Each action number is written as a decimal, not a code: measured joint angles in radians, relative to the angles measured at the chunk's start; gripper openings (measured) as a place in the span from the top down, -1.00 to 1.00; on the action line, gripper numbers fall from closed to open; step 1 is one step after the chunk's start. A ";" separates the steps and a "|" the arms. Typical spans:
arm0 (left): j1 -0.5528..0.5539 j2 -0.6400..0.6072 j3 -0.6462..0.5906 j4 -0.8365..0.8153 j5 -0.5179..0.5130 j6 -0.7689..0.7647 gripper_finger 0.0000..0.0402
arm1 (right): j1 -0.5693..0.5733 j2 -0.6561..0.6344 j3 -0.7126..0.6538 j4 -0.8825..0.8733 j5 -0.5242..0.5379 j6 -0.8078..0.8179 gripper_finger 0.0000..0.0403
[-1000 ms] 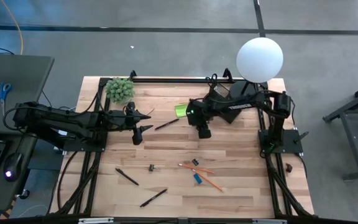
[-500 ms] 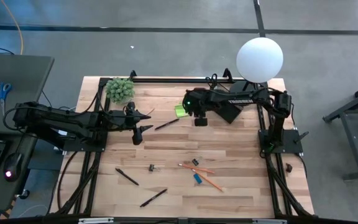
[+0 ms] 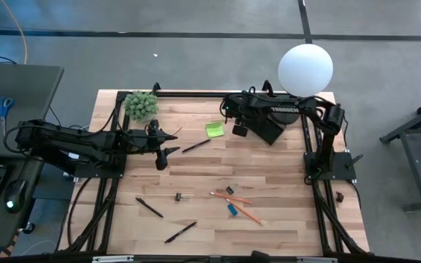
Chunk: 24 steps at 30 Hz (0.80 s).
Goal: Pick and place office supplies into organizer
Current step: Put the black binder clip into the black desk organizer
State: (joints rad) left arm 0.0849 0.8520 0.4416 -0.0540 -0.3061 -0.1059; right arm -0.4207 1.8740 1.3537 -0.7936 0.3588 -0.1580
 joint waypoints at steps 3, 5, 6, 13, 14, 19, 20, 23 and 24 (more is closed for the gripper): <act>0.000 0.000 0.000 0.000 0.000 0.000 0.06 | -0.005 0.000 0.000 -0.025 0.001 0.018 0.26; 0.000 0.000 0.000 0.000 0.000 0.000 0.06 | -0.005 0.000 0.000 -0.035 0.002 0.021 0.25; 0.000 0.000 0.000 0.000 0.000 0.000 0.06 | -0.005 0.000 0.000 -0.040 0.002 0.022 0.25; 0.000 0.000 0.000 0.000 0.000 -0.003 0.06 | -0.005 -0.002 -0.017 -0.058 -0.020 0.023 0.23; 0.000 0.000 0.000 0.000 0.000 -0.003 0.06 | -0.005 -0.002 -0.021 -0.057 -0.021 0.023 0.22; 0.000 0.000 0.000 0.000 0.000 -0.003 0.06 | -0.005 -0.002 -0.027 -0.054 -0.013 0.023 0.17; 0.000 0.000 0.000 0.000 0.000 -0.003 0.06 | -0.005 -0.002 -0.027 -0.051 -0.011 0.023 0.15; 0.000 0.000 0.000 0.000 0.001 -0.003 0.06 | -0.005 -0.002 -0.027 -0.044 -0.010 0.023 0.10; 0.000 0.000 0.000 0.000 0.001 -0.003 0.06 | -0.006 -0.002 -0.027 -0.043 -0.010 0.023 0.08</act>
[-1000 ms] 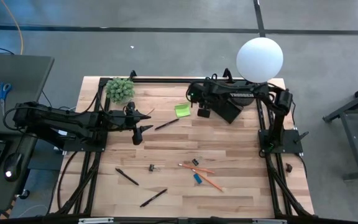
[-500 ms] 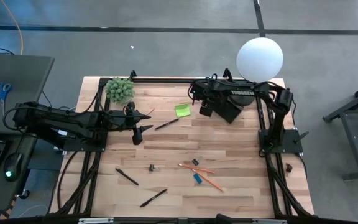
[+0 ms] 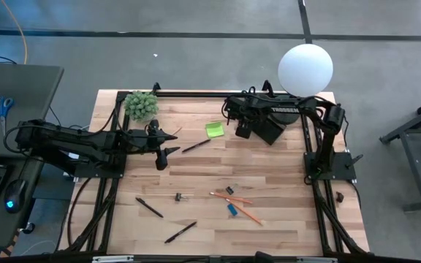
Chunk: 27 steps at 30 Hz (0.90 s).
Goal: Pick and place office supplies into organizer
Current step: Put the black binder clip into the black desk organizer
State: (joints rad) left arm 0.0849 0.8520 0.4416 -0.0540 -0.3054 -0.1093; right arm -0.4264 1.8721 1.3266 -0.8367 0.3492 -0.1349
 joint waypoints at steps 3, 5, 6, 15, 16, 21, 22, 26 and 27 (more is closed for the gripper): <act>0.000 0.000 0.000 0.000 0.000 0.000 0.06 | 0.000 0.000 0.000 0.006 0.000 0.004 0.01; 0.000 0.000 0.000 0.000 0.000 0.000 0.06 | 0.000 0.000 0.000 0.006 0.000 0.005 -0.03; 0.000 0.000 0.000 0.000 0.000 0.000 0.06 | 0.000 0.000 0.000 0.006 0.000 0.006 -0.04; 0.000 0.000 0.000 0.000 0.000 0.000 0.06 | 0.013 0.000 0.000 0.004 -0.075 0.028 -0.06; 0.000 0.000 0.000 0.000 0.000 0.000 0.06 | 0.020 0.000 0.000 0.004 -0.094 0.032 -0.05; 0.000 0.000 0.000 0.013 0.000 -0.001 0.06 | 0.077 0.000 0.000 -0.005 -0.170 0.093 -0.03; 0.000 0.000 0.000 0.021 0.000 -0.001 0.06 | 0.094 0.000 0.000 -0.011 -0.170 0.108 -0.03; 0.000 0.001 0.000 0.063 0.000 -0.003 0.06 | 0.173 0.000 0.000 -0.051 -0.164 0.153 -0.02; 0.000 0.001 0.000 0.065 0.000 -0.003 0.06 | 0.193 0.000 0.000 -0.062 -0.164 0.167 -0.02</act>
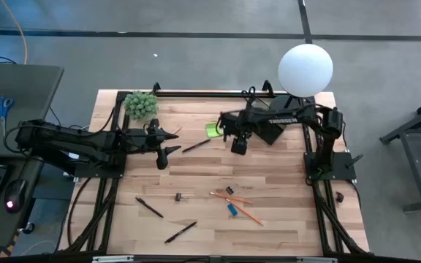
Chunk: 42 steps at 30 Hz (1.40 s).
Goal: Pick and place office supplies into organizer
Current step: Put the black binder clip into the black desk organizer
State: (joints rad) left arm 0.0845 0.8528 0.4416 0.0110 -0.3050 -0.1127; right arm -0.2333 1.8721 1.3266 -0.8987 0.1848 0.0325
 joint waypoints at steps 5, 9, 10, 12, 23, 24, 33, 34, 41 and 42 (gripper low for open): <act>0.000 0.000 0.000 0.004 0.000 0.000 0.06 | 0.104 0.000 0.000 -0.016 0.002 0.088 -0.03; 0.000 0.000 0.000 0.029 0.000 0.000 0.06 | 0.179 0.000 0.000 0.002 0.012 0.126 -0.02; 0.000 0.000 0.000 0.034 0.000 0.001 0.06 | 0.196 0.000 0.000 0.006 0.021 0.142 -0.03; 0.000 0.000 0.000 0.048 0.000 0.006 0.06 | 0.227 0.000 0.000 0.011 0.052 0.171 -0.03; 0.000 0.000 0.000 0.118 0.000 0.083 0.06 | 0.342 0.000 0.000 0.099 0.124 0.274 -0.03; 0.000 0.000 0.000 0.124 0.000 0.089 0.06 | 0.348 0.000 0.000 0.103 0.124 0.283 -0.03; 0.000 0.000 0.000 0.136 0.046 0.081 0.06 | 0.396 0.000 0.000 0.174 0.087 0.478 -0.03; 0.000 0.000 0.000 0.135 0.061 0.069 0.06 | 0.400 0.000 0.000 0.185 0.063 0.507 -0.03; 0.000 0.001 -0.029 0.157 0.175 -0.048 0.06 | 0.443 0.000 0.000 0.201 -0.025 0.621 -0.03; -0.001 0.001 -0.039 0.170 0.184 -0.063 0.06 | 0.453 0.000 0.000 0.201 -0.026 0.613 -0.03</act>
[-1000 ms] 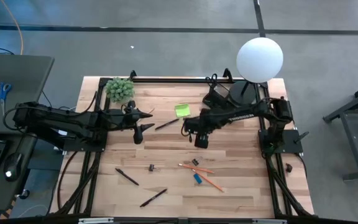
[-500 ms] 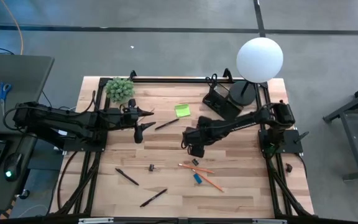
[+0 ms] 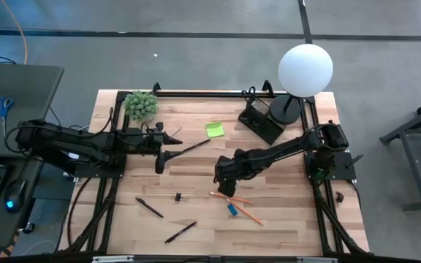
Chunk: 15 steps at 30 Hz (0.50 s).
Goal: Pick and place office supplies into organizer
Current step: Put the black binder clip into the black desk organizer
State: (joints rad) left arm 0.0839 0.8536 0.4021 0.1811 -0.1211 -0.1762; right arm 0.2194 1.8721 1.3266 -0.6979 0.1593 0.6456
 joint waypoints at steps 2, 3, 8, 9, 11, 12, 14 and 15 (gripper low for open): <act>0.000 0.000 -0.014 0.011 0.006 -0.030 0.06 | 0.023 0.000 0.000 0.000 0.000 -0.056 -0.03; 0.000 0.000 -0.020 0.011 0.006 -0.044 0.06 | 0.036 0.000 0.000 0.000 -0.001 -0.104 -0.03; -0.039 0.000 -0.047 0.028 -0.018 -0.089 0.06 | 0.105 0.000 0.000 0.003 -0.003 -0.436 -0.03; -0.052 0.000 -0.053 0.042 -0.024 -0.091 0.06 | 0.118 0.000 0.000 0.009 0.003 -0.494 -0.03; -0.081 0.000 -0.065 0.070 -0.026 -0.091 0.06 | 0.140 0.000 0.000 0.028 0.027 -0.609 -0.03; -0.096 0.000 -0.070 0.081 -0.026 -0.091 0.06 | 0.149 0.000 0.000 0.038 0.037 -0.667 -0.03; -0.126 0.000 -0.072 0.093 -0.028 -0.092 0.06 | 0.160 0.000 0.000 0.055 0.053 -0.756 -0.03; -0.141 0.000 -0.072 0.101 -0.029 -0.092 0.06 | 0.164 0.002 0.000 0.065 0.064 -0.780 -0.04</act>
State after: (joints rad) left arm -0.0576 0.8536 0.3302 0.2819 -0.1497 -0.2680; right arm 0.3833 1.8741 1.3266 -0.6334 0.2228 -0.1347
